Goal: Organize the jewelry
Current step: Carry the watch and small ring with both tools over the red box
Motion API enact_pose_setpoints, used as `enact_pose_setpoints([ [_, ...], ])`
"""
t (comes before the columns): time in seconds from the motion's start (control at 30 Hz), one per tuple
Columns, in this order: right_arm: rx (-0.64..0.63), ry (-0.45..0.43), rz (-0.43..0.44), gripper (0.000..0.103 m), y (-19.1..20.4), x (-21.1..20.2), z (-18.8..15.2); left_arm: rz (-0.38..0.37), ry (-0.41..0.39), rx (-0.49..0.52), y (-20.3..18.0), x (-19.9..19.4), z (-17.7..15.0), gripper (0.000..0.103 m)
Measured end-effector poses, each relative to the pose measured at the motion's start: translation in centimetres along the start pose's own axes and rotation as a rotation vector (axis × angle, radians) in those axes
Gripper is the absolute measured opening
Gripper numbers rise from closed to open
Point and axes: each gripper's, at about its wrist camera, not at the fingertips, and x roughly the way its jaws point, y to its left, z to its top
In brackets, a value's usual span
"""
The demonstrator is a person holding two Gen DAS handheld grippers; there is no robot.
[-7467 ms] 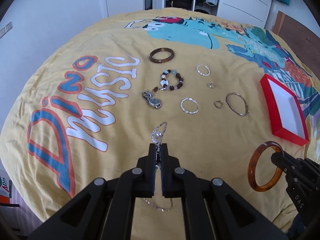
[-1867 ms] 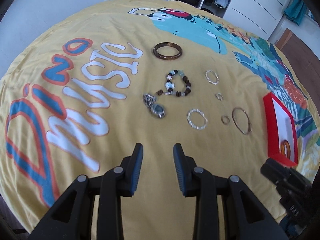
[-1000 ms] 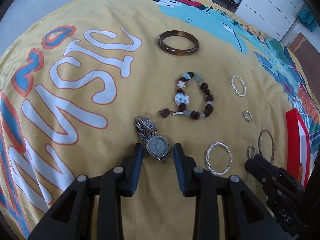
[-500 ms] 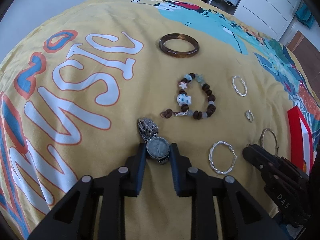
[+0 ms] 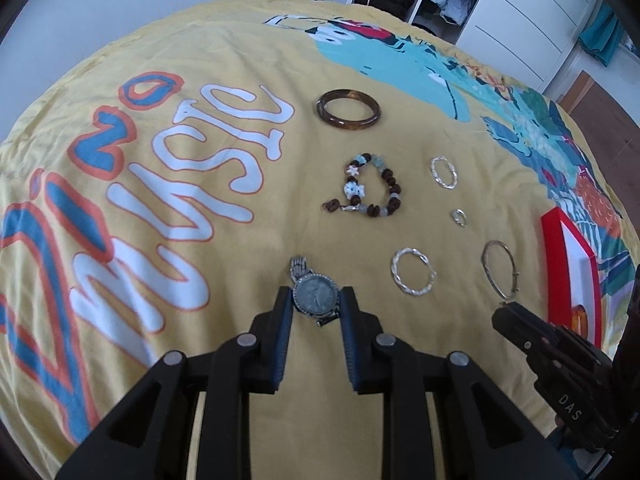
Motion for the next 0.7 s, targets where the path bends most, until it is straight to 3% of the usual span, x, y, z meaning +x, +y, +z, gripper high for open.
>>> enact_pose_setpoints([
  [0.4,-0.016,-0.083,-0.018,0.02,2.0,-9.2,-3.1,-0.026,-0.052,0.043,-1.7,-7.0,-3.2,0.022],
  [0.7,0.002,-0.151,-0.034,0.02,1.4,-15.1,-5.7,-0.065,-0.081,0.119,-5.9,-11.2,-5.5,0.022],
])
